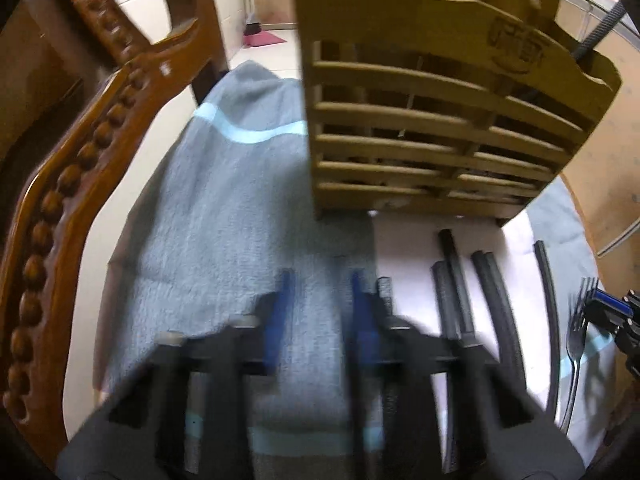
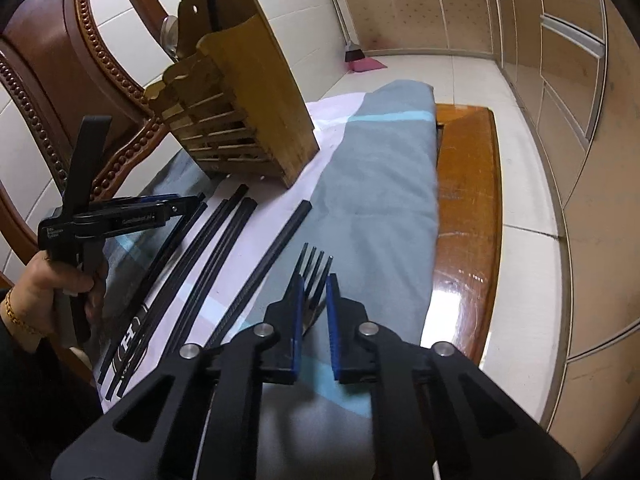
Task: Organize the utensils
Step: 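Close right tool on the silver fork while left tool grasps a black chopstick, then carry the fork with right tool while left tool carries the chopstick, drop both into holder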
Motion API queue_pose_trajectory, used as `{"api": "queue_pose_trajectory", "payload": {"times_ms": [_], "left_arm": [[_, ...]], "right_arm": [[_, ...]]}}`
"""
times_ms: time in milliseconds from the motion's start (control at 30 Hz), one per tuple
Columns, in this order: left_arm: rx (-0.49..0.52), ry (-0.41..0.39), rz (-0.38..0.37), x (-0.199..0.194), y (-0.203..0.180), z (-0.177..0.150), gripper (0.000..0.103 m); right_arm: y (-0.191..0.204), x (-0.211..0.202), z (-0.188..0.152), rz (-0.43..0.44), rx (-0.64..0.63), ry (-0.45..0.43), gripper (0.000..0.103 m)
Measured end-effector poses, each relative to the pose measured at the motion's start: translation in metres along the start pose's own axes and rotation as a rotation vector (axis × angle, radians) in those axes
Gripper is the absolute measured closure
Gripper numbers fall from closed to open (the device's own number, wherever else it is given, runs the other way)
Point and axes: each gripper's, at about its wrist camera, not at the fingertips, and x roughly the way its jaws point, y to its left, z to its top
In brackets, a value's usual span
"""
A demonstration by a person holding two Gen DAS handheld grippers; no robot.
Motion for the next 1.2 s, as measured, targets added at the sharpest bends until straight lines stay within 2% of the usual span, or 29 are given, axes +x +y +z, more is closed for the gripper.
{"api": "queue_pose_trajectory", "payload": {"times_ms": [100,200,300,433,633,833,933,1033,1200], "left_arm": [[-0.012,0.004,-0.037,0.001,0.001,0.001,0.095],[-0.026,-0.017,-0.073,-0.015,0.007,0.001,0.096],[-0.023,-0.088,-0.092,-0.048,0.010,0.004,0.096],[-0.023,-0.199,-0.124,-0.102,0.020,0.002,0.096],[0.005,-0.326,-0.154,-0.177,0.009,-0.026,0.096],[0.004,-0.427,-0.155,-0.222,0.023,-0.037,0.096],[-0.003,-0.460,-0.153,-0.234,0.030,-0.037,0.096],[-0.018,-0.486,-0.157,-0.243,0.036,-0.036,0.096],[-0.037,-0.495,-0.157,-0.246,0.045,-0.035,0.096]], "right_arm": [[0.001,-0.008,0.005,0.013,0.006,-0.024,0.100],[0.006,-0.021,0.010,0.024,0.002,-0.057,0.101],[0.015,-0.039,0.016,0.024,-0.020,-0.096,0.101],[0.036,-0.068,0.021,-0.028,-0.065,-0.157,0.101],[0.064,-0.105,0.019,-0.089,-0.087,-0.237,0.101],[0.097,-0.141,0.016,-0.152,-0.148,-0.341,0.101],[0.110,-0.154,0.019,-0.186,-0.170,-0.404,0.101],[0.121,-0.162,0.027,-0.230,-0.155,-0.429,0.101],[0.158,-0.179,0.062,-0.295,-0.214,-0.491,0.101]]}}
